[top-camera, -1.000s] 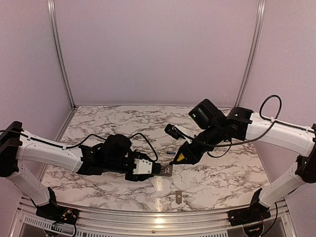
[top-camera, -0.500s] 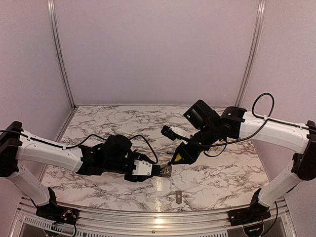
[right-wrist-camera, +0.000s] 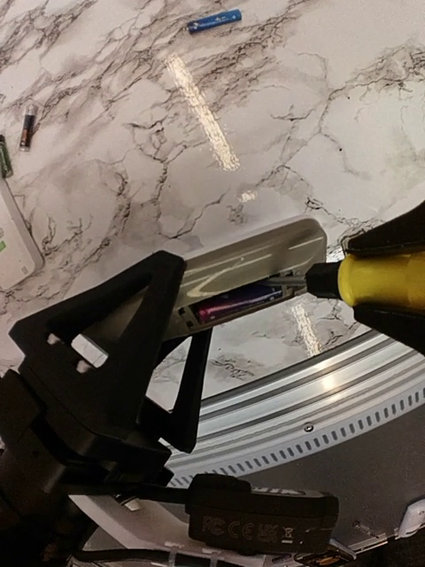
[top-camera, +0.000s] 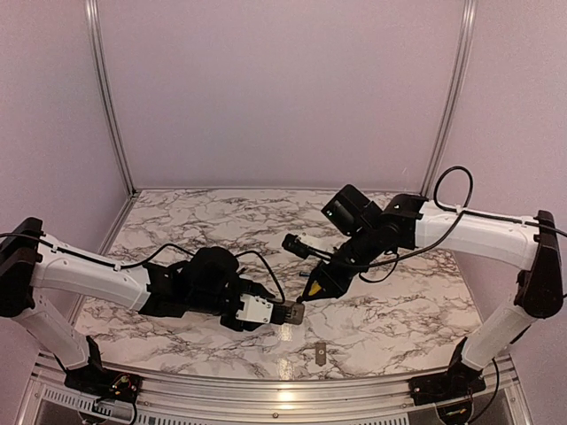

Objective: Unload the batteries from the remote control
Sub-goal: Remove the battery from the remote control without the battery cover.

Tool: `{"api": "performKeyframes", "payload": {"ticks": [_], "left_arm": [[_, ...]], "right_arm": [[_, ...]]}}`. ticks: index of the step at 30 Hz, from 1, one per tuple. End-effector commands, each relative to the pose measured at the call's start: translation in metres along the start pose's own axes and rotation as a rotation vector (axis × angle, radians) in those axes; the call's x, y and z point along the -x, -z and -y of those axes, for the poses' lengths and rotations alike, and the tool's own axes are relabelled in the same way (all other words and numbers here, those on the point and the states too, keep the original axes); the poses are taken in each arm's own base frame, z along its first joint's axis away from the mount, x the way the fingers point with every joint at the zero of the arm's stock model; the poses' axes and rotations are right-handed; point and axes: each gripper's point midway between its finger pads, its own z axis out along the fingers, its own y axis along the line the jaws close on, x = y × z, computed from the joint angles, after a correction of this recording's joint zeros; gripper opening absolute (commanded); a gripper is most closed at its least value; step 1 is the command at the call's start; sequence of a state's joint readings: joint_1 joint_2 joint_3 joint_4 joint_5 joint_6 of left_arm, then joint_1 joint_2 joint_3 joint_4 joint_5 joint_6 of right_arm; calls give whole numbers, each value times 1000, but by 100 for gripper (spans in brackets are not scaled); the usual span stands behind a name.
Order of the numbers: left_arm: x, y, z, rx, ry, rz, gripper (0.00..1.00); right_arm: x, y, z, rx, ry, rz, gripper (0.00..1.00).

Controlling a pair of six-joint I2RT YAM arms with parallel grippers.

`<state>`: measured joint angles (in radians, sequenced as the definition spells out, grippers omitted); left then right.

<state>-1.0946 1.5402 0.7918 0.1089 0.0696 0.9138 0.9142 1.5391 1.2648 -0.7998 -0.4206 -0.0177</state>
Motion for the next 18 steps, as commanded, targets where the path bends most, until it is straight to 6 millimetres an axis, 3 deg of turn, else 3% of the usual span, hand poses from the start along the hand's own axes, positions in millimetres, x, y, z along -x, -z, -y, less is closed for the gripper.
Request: {"api": "performKeyframes", "payload": {"ticks": [1, 5, 11, 18], "left_arm": [[13, 4, -46, 210, -70, 17, 0], [2, -1, -52, 255, -118, -21, 0], [-10, -11, -57, 257, -147, -49, 0], [-38, -20, -62, 306, -189, -128, 0]], "right_arm": [[-16, -24, -6, 94, 0, -95, 0], [-16, -42, 0, 109, 8, -124, 0], [5, -64, 15, 105, 12, -122, 0], [19, -81, 37, 166, -51, -83, 0]]}}
